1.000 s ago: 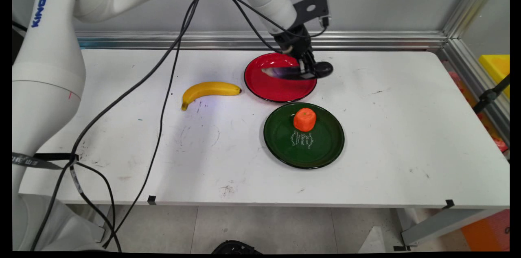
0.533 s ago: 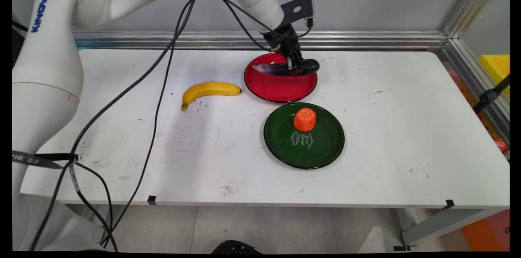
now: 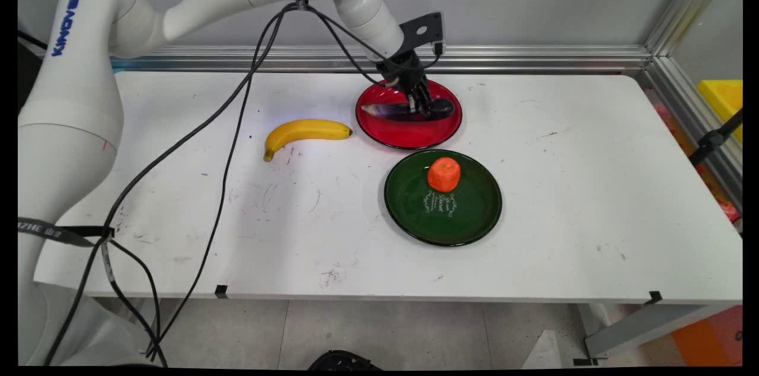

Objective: Place the picked object on the red plate

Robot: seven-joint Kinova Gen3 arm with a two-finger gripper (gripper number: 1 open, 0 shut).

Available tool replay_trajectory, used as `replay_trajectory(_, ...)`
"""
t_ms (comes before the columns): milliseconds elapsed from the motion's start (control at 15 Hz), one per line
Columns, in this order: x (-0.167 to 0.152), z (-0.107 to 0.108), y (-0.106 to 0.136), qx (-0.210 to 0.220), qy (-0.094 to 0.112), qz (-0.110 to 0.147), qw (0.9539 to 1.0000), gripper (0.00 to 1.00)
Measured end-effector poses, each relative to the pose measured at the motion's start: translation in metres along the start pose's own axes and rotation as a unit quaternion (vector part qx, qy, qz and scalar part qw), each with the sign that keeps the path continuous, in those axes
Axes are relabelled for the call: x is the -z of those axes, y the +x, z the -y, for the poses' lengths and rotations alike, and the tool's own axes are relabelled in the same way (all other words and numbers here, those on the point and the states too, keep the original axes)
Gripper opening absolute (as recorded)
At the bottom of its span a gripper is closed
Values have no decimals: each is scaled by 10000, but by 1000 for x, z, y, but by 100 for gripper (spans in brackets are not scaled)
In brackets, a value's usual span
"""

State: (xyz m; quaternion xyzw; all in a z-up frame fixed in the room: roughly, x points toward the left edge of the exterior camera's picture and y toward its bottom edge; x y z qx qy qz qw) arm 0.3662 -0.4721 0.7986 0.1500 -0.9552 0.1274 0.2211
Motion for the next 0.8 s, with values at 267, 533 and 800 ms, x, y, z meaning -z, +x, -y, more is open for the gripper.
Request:
replay_trajectory(267, -11, 0, -9, -39, -84, 21, 10000, 0)
replay_trajectory(533, -16, -1, -11, -77, -118, 4, 9999, 100)
replay_trajectory(800, -20, 1, -7, -114, -100, -43, 9999, 100)
